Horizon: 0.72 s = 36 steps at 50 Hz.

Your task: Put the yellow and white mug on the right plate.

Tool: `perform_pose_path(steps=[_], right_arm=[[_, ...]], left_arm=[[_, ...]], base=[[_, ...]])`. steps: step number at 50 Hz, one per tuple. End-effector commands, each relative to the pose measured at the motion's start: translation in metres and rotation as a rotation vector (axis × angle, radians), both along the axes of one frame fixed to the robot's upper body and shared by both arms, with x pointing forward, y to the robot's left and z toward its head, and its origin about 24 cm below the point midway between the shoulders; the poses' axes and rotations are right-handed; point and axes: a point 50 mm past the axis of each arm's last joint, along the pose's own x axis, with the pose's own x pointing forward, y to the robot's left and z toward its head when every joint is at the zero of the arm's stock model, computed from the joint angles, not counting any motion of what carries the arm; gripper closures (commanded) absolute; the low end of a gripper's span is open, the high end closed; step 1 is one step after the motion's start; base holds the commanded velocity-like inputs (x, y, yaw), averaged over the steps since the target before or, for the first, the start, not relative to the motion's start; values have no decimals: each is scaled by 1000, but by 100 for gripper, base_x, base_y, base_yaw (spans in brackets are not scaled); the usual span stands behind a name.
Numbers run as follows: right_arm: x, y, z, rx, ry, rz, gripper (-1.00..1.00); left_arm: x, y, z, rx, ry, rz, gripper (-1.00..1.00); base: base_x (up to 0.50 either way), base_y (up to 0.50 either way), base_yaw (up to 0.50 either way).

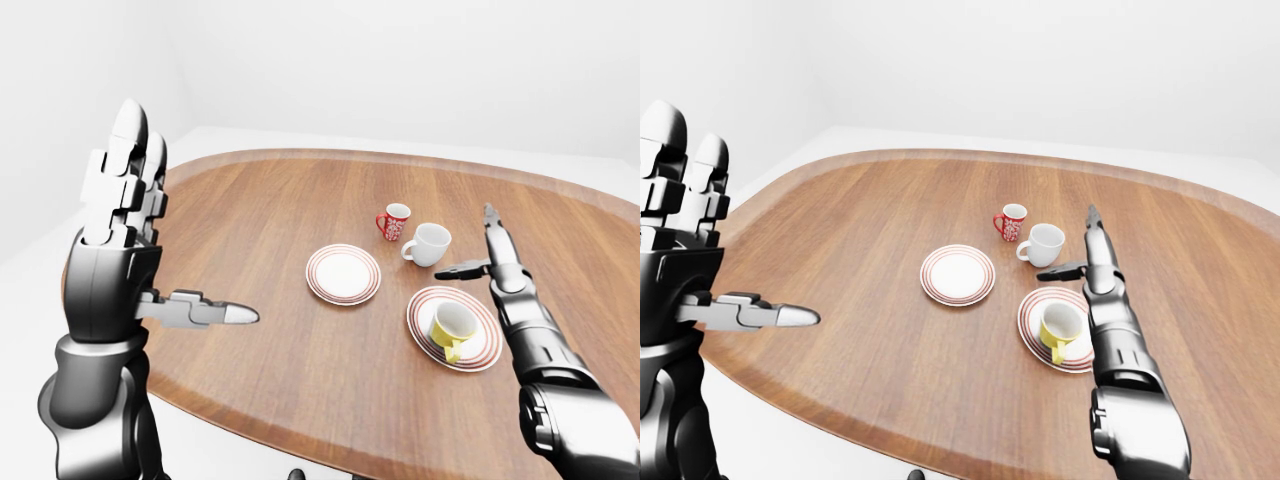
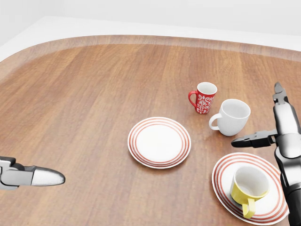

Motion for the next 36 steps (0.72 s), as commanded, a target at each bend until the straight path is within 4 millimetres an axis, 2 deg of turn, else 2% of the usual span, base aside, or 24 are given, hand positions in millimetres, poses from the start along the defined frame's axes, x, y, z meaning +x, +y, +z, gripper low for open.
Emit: perform_pose_path(steps=[1,5,14,18,22,23,36], right_arm=[[-4,17,45,15,-172,104,-100],[-8,20,53,25,-194,116,-100],[-29,46,103,-6,-425,257,-100],[-49,66,135,-46,-575,358,-100],[-61,77,152,-66,-658,410,-100],[-69,83,161,-81,-706,442,-100],[-128,123,209,-182,-999,640,-100]], left_arm=[[-5,-3,6,11,-34,-11,-100],[-6,-3,7,14,-42,-13,-100],[-15,-7,18,31,-107,-27,-100],[-24,-11,27,47,-171,-43,-100],[-30,-12,35,57,-221,-52,-100],[-33,-13,38,62,-244,-55,-100],[-57,-20,59,78,-419,-100,-100]], base=[[0,0,0],[0,0,0],[0,0,0],[0,0,0],[0,0,0],[0,0,0],[0,0,0]])
